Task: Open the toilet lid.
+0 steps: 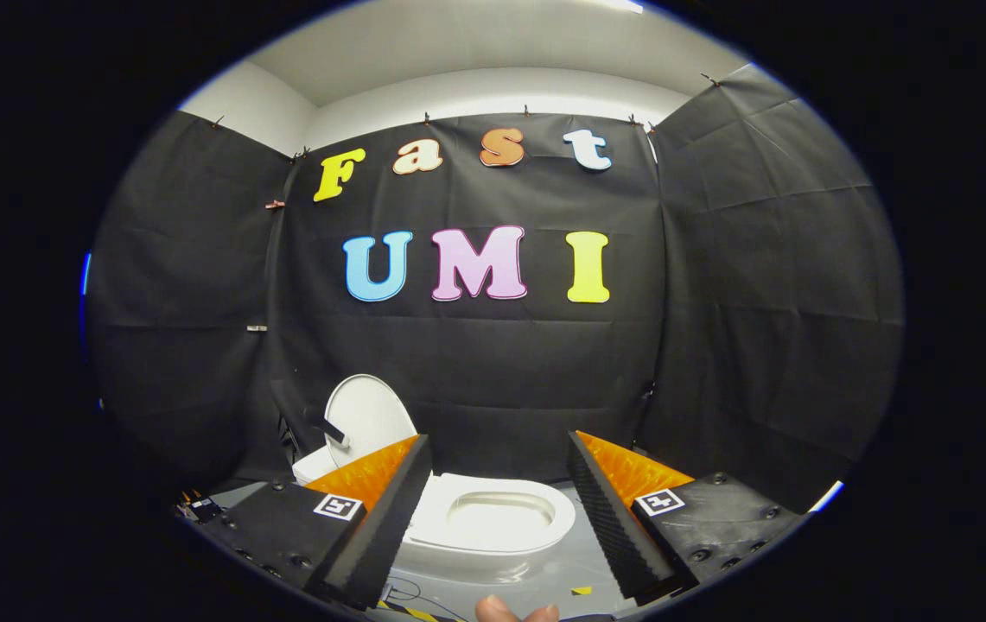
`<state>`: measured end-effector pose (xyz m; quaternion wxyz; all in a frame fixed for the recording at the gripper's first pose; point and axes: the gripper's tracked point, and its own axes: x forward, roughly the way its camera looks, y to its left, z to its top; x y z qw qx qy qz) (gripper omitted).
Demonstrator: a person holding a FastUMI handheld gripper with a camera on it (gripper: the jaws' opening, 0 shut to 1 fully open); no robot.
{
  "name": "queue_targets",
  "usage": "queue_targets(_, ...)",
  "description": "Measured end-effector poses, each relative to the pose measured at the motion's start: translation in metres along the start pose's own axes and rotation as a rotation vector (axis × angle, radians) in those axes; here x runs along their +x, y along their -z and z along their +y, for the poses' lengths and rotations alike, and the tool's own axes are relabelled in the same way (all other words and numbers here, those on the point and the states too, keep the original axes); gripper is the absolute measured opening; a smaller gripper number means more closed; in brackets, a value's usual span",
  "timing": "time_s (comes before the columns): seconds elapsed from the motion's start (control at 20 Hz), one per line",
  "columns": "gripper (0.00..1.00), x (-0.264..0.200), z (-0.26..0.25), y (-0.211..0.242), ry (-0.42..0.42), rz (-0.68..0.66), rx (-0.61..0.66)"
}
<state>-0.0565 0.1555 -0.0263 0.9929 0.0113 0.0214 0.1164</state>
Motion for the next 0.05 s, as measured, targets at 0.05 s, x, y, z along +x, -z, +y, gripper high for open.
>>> queue_targets(0.05, 0.99, 0.0019, -0.0003, 0.0006, 0.000, 0.002, 0.000)
